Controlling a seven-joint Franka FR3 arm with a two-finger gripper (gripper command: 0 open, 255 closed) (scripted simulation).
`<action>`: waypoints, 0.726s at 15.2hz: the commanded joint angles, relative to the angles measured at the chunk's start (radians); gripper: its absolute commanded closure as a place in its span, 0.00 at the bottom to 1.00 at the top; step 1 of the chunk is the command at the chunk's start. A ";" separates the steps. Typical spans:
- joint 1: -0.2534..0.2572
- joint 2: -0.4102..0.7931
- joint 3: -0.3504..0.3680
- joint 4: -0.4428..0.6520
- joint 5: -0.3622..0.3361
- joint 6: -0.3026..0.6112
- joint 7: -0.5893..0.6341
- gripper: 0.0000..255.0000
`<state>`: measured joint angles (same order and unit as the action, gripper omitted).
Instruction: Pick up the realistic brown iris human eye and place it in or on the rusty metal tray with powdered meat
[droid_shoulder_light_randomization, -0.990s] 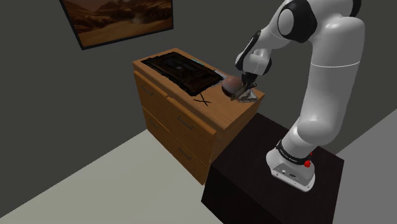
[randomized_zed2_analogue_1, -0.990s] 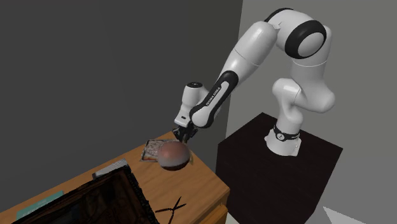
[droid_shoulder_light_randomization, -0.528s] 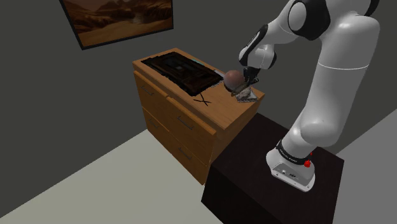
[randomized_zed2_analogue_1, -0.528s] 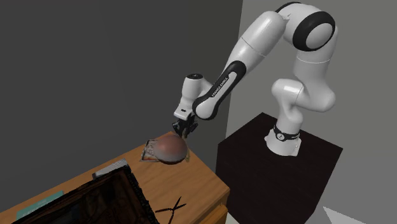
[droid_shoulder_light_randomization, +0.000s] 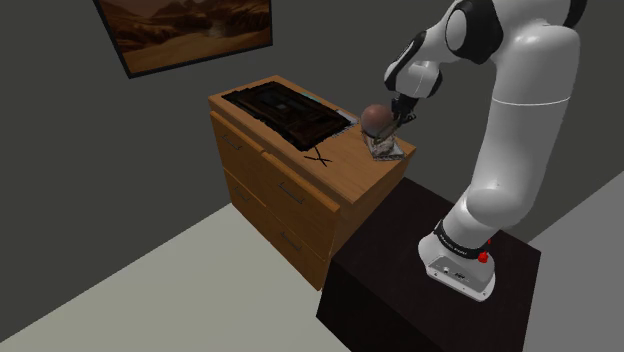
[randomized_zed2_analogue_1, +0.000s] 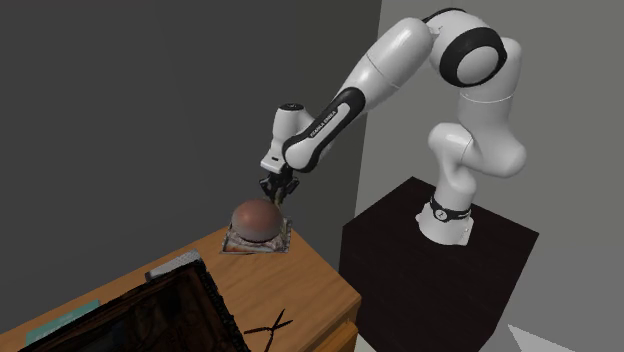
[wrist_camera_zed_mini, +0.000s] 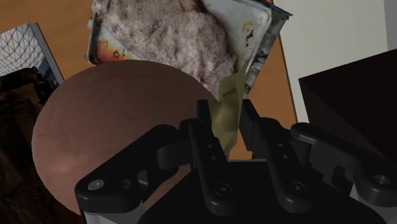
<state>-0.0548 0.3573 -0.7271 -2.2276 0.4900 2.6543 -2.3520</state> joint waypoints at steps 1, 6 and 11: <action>-0.066 0.037 0.018 0.061 0.031 -0.032 -0.058 1.00; -0.218 0.149 0.057 0.246 0.083 -0.130 -0.154 1.00; -0.293 0.224 0.092 0.329 0.123 -0.148 -0.200 1.00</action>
<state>-0.3372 0.5677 -0.6442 -1.9080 0.6018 2.5005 -2.5436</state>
